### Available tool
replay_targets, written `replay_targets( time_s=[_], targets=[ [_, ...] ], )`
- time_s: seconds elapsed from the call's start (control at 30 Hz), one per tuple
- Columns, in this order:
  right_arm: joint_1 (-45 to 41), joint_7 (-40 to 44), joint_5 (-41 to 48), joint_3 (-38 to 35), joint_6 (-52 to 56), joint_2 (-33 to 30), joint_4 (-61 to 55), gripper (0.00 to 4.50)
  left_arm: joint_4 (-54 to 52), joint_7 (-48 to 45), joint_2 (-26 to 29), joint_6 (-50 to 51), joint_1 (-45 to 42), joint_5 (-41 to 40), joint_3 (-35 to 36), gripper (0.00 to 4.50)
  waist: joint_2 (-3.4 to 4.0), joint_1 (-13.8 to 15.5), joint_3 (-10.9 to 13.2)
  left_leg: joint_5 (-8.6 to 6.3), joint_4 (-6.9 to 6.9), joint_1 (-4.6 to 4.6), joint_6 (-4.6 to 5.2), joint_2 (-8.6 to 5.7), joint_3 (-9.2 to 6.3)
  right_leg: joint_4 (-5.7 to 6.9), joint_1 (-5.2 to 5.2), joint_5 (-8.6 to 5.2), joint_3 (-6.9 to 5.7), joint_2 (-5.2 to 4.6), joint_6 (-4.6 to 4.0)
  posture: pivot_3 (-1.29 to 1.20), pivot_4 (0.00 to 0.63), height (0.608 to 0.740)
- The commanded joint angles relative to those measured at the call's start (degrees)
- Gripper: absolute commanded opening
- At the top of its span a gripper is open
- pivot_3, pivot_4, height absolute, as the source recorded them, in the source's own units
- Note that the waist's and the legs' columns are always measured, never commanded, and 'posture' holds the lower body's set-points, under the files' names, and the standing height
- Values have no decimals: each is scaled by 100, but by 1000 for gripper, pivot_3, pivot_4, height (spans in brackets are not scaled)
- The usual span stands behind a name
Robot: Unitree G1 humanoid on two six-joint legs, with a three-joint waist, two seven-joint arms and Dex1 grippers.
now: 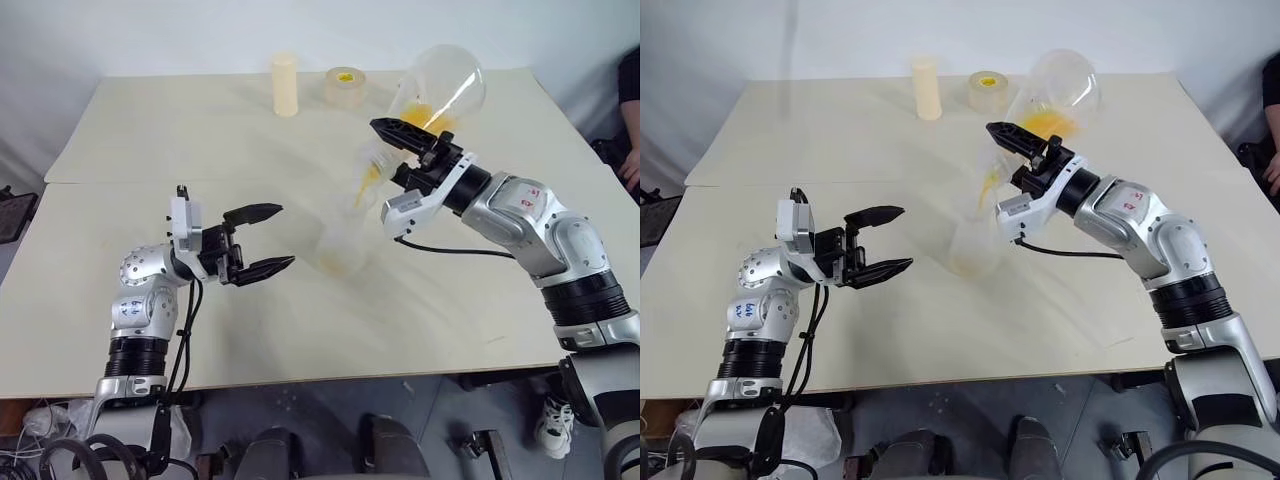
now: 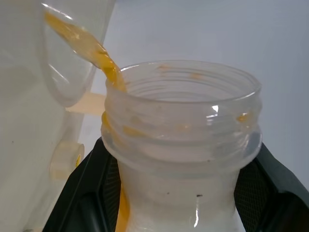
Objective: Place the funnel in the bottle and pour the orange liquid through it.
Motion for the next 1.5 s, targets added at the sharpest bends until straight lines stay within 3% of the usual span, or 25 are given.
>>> replay_targets(
  time_s=[0.03, 1.5],
  targets=[
    [-228, -210, -38, -59, -80, -86, -78, 2581, -52, -6, -40, -93, -61, -157, 107, 4500, 0, -2, 0, 0, 0, 0, 0, 0, 0, 0, 0, 0, 0, 0, 0, 0, 150, 740],
    [-620, -1040, -806, 294, -571, -245, 334, 2581, -151, 36, -74, -39, 7, -201, 129, 4500, 0, -4, 0, 0, -1, 0, 0, 2, -1, 0, 0, 0, 0, 0, 0, 0, 150, 740]
  ],
)
